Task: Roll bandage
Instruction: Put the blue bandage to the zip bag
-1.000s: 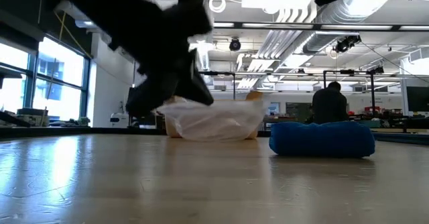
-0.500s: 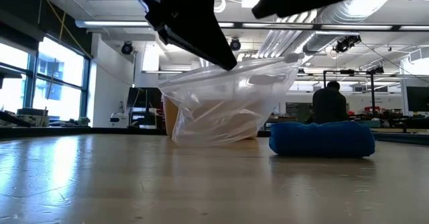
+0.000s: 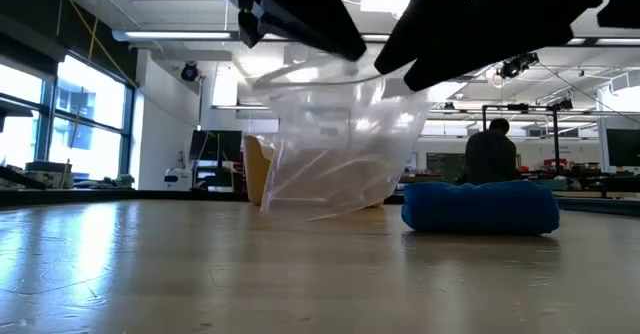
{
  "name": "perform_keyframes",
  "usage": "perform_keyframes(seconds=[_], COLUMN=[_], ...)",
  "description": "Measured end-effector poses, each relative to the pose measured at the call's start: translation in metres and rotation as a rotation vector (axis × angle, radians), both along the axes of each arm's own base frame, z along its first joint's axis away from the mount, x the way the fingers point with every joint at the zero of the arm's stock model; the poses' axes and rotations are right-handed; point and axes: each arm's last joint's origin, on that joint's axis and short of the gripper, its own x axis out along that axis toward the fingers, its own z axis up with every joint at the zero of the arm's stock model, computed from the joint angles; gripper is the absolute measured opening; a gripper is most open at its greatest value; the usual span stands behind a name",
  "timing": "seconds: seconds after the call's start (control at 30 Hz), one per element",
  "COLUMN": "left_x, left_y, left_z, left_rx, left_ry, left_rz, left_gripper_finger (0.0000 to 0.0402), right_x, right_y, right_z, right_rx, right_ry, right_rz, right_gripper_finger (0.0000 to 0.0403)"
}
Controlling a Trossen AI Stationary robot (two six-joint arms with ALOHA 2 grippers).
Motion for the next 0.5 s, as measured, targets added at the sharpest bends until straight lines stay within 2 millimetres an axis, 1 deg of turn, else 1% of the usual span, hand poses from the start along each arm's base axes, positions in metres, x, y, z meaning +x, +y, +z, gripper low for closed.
perform_keyframes(seconds=[0.17,0.37,0.43,0.5], left_x=[-0.005,-0.006,-0.007,-0.007], left_y=[-0.001,0.000,0.000,0.000], left_z=[0.010,0.009,0.009,0.009], left_rx=[-0.008,-0.003,-0.002,-0.003], left_ry=[-0.018,0.004,0.008,0.008], left_rz=[-0.007,-0.011,-0.012,-0.012], left_gripper_finger=[0.0000,0.0000,0.0000,0.0000], right_x=[0.001,0.002,0.003,0.002], right_y=[-0.001,0.010,0.014,0.017], right_z=[0.000,0.006,0.009,0.010], right_rx=[-0.021,-0.036,-0.070,-0.141], right_ry=[-0.001,-0.065,-0.093,-0.104], right_rz=[0.020,0.098,0.147,0.172], right_gripper_finger=[0.0226,0.0226,0.0226,0.0226])
